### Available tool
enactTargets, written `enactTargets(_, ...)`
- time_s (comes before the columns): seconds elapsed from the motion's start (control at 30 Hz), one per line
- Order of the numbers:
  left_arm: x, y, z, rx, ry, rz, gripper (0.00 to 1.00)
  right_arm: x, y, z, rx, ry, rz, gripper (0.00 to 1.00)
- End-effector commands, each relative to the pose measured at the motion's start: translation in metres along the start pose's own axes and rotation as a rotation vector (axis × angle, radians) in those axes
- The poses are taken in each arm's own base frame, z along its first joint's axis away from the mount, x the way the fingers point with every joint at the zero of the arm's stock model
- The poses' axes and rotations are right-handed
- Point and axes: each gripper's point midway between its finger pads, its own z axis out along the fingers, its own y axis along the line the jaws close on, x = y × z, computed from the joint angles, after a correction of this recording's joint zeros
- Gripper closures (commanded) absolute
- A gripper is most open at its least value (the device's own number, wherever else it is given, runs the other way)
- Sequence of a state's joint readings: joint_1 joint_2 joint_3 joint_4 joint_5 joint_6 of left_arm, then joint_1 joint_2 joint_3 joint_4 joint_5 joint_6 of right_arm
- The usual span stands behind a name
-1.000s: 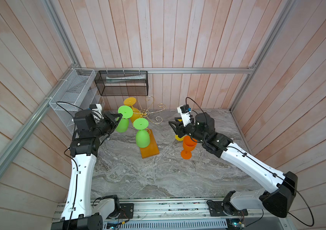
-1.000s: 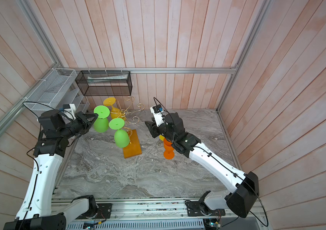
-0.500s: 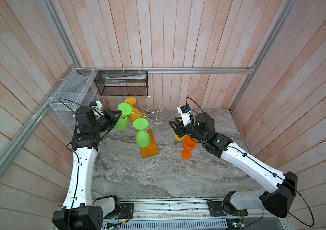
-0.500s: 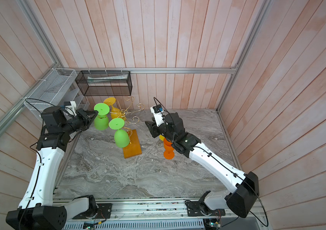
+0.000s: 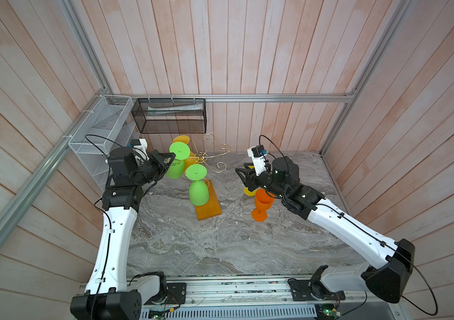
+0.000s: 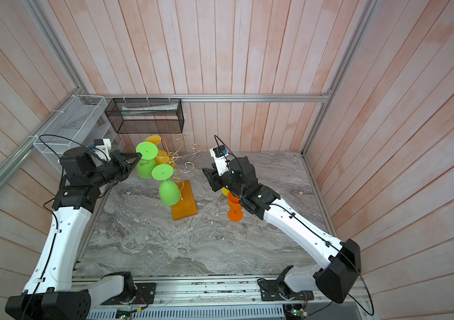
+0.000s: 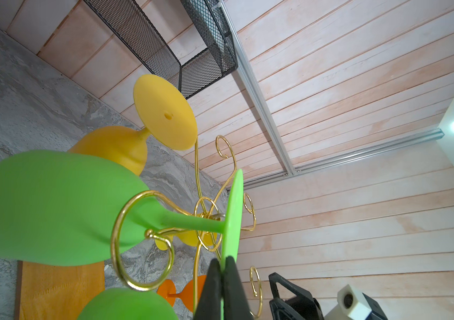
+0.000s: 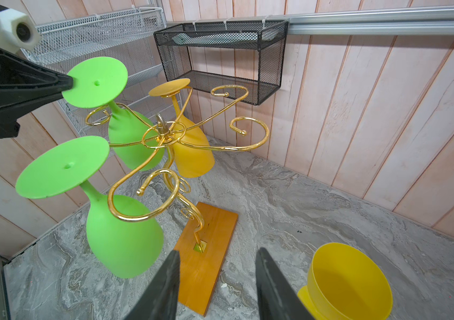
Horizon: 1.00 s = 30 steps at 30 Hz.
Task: Take the wine glass off the wine glass rack
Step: Pick up the wine glass from the wine glass rack.
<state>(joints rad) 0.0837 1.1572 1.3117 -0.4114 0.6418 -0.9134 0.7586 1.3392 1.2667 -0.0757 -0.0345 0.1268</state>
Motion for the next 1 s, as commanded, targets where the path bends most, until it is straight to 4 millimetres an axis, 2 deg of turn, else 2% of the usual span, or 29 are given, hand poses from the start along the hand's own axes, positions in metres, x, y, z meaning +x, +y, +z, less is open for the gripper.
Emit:
enactTargets(0.0,0.012,-0.010,-0.012,0.041,0.010,0.015,1.00,-0.007,0.004,-0.008,-0.004,-0.024,0.004,0.57)
enactTargets(0.17,0.023,-0.009,-0.020,0.046,0.021,0.000,1.00,-0.006,0.006,-0.010,-0.007,-0.023,0.003,0.56)
enactTargets(0.5,0.032,0.002,-0.020,0.032,0.036,-0.020,1.00,-0.007,0.007,-0.014,-0.001,-0.024,-0.002,0.57)
enactTargets(0.97,0.049,0.013,-0.042,-0.020,0.037,-0.023,1.00,-0.006,0.007,-0.015,0.000,-0.021,-0.008,0.56)
